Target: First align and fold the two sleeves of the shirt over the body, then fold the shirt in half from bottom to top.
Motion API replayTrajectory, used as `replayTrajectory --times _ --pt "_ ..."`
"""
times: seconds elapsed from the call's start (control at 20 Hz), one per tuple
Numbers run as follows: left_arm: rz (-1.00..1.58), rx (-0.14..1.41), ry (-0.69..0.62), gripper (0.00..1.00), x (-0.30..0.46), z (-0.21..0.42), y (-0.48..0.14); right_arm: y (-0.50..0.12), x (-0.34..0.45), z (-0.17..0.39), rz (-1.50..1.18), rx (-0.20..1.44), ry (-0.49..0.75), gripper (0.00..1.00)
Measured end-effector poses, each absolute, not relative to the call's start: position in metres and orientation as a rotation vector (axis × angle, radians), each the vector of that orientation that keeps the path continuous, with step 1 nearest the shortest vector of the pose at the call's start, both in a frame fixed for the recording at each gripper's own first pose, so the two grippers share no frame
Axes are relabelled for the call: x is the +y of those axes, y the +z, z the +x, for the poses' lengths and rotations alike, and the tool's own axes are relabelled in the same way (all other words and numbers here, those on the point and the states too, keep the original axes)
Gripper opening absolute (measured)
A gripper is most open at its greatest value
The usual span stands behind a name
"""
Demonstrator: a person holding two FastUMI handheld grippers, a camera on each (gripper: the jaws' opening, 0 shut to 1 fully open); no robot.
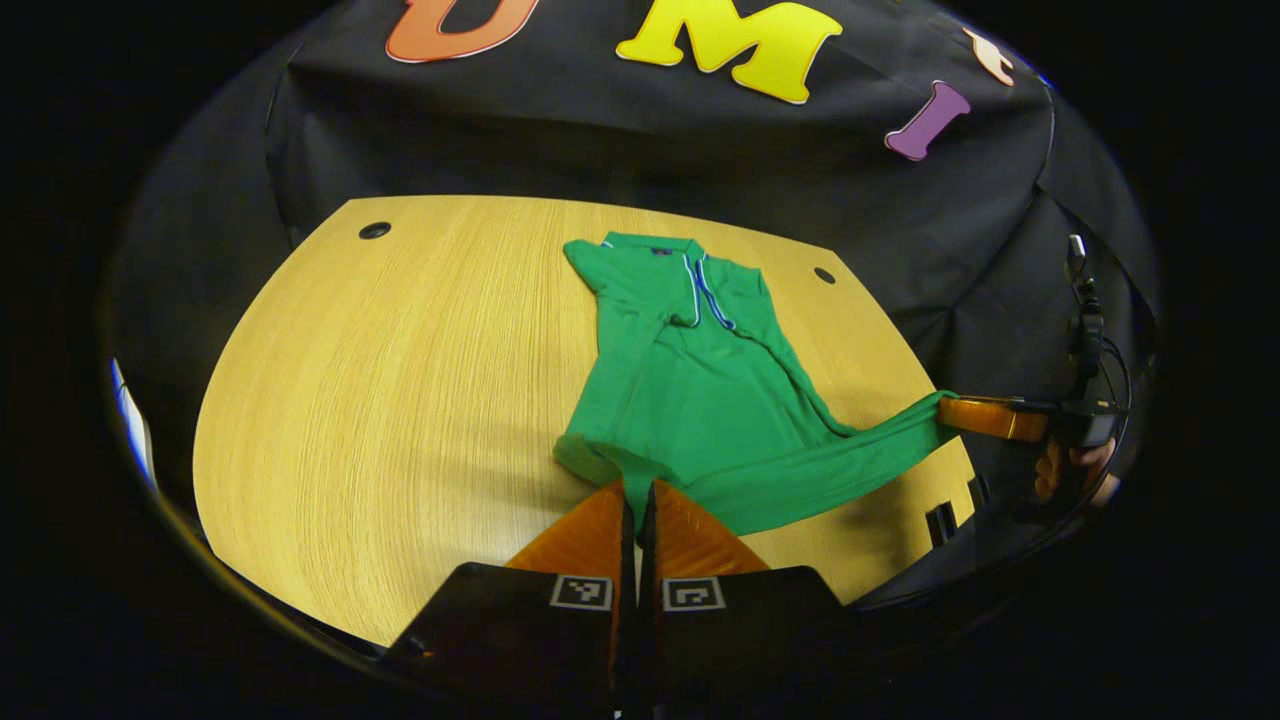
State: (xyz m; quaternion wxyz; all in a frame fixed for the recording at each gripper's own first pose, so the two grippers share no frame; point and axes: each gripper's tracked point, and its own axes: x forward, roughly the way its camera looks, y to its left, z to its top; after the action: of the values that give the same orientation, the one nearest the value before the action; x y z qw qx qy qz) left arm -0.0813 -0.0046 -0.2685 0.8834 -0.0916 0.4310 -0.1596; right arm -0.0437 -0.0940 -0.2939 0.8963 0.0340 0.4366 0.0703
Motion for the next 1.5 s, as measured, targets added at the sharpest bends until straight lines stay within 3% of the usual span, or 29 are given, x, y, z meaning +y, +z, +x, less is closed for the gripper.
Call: replayTrajectory --times 0.9,1.5 --pt "-0.236 0.693 -0.277 0.06 -0.012 0.153 -0.23 -0.254 -0.089 0.188 0.12 0.757 0.12 0.0" --pt "-0.236 0.663 -0.147 0.06 0.003 0.283 -0.305 -0.312 -0.063 0.321 0.106 0.738 0.184 0.0"
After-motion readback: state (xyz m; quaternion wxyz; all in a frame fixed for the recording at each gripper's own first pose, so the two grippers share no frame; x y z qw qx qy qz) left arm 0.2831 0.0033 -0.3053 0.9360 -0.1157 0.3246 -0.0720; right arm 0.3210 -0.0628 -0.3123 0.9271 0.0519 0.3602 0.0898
